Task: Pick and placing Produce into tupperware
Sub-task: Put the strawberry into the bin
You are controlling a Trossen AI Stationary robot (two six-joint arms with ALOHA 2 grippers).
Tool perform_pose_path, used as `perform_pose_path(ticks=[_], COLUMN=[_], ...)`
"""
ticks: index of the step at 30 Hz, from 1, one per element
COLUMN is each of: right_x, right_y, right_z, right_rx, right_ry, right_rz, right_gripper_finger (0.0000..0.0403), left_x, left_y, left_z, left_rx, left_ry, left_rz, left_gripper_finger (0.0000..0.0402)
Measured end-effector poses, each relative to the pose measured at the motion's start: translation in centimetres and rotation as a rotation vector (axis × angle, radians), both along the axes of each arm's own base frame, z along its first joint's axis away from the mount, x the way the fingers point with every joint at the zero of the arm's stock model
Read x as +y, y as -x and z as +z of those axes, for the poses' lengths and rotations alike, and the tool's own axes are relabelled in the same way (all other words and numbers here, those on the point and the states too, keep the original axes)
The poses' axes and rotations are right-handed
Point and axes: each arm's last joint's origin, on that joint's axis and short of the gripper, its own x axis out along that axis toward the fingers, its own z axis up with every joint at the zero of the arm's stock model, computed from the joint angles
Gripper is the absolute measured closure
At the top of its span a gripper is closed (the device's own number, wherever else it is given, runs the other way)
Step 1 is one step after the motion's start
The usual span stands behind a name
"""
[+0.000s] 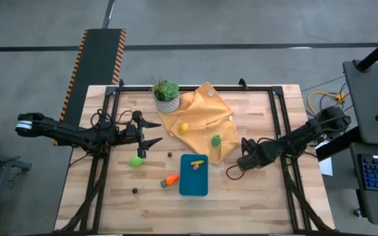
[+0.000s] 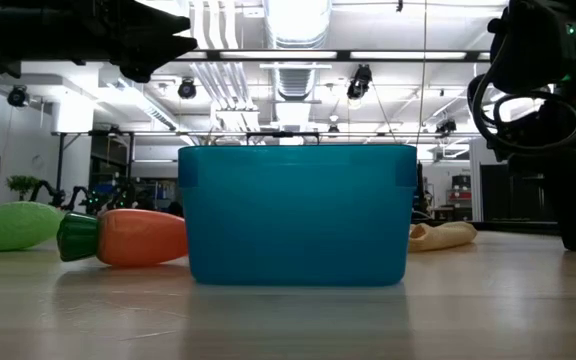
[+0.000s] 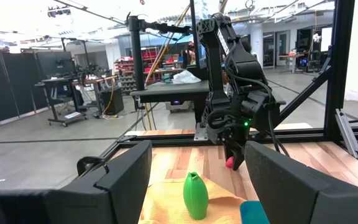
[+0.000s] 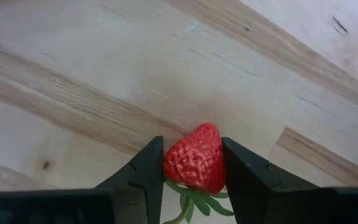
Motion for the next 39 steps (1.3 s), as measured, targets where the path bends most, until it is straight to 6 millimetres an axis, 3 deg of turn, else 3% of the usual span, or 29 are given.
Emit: perform_pose_path(ticks=[4, 13, 24, 34, 39], right_x=[0.0, 0.8, 2.0, 2.6, 3.7], right_y=[-0.1, -0.7, -0.5, -0.5, -0.7], right_z=[0.1, 2.0, 5.9, 6.4, 6.9], right_rx=[-0.034, -0.291, -0.68, -0.74, -0.753], right_ry=[0.029, 0.185, 0.581, 0.767, 0.795], right_rz=[0.027, 0.162, 0.261, 0.303, 0.431], right_gripper_finger=[0.0278, 0.0278, 0.0278, 0.0279, 0.0279], left_x=[0.0, 0.0, 0.0, 0.0, 0.0], left_y=[0.0, 0.0, 0.0, 0.0, 0.0], left_z=[0.0, 0.0, 0.0, 0.0, 0.0], left_rx=[0.0, -0.001, -0.002, -0.005, -0.004], left_ry=[0.0, 0.001, 0.001, 0.0, -0.001], left_rz=[0.0, 0.0, 0.0, 0.0, 0.0], left_gripper_finger=[0.0157, 0.0157, 0.0157, 0.0157, 0.0157])
